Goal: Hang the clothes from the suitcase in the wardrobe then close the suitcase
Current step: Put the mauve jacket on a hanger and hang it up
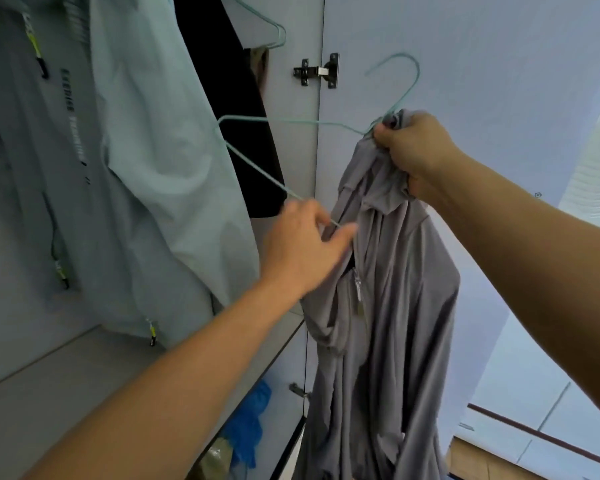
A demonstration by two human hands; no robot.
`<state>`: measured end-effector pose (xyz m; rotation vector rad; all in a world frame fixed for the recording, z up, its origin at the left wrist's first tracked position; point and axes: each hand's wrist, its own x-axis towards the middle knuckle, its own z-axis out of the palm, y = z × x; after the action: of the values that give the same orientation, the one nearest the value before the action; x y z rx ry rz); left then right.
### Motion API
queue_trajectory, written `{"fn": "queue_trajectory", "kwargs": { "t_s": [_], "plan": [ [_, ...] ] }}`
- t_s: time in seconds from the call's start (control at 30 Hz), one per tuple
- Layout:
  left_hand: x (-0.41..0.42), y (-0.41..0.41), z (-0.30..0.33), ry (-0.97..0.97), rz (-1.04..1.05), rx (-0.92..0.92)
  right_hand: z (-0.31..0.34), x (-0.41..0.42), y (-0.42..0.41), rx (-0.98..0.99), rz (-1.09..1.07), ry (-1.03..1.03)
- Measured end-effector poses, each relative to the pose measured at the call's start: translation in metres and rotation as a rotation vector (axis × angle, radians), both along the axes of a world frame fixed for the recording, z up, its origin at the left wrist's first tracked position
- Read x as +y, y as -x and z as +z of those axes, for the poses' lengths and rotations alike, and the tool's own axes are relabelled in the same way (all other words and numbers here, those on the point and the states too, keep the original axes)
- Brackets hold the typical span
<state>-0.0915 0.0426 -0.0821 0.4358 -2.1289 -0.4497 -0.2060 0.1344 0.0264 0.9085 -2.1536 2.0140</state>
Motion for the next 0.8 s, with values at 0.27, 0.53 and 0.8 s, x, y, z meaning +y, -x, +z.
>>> {"fn": "queue_trajectory", "kwargs": {
  "t_s": [0.27,0.53,0.8],
  "plan": [
    [-0.027,0.002,-0.028,-0.791,-0.358,-0.457,0.019,0.026,-0.003,-0.122,-0.065,0.188],
    [-0.042,-0.003,-0.002,-0.839,-0.163,-0.345,-0.003,0.043,0.008,-0.083,-0.021,0.119],
    [-0.058,-0.026,0.038,-1.257,-0.373,-0.138,-0.014,0.054,0.012,0.181,0.001,-0.139]
  ]
}}
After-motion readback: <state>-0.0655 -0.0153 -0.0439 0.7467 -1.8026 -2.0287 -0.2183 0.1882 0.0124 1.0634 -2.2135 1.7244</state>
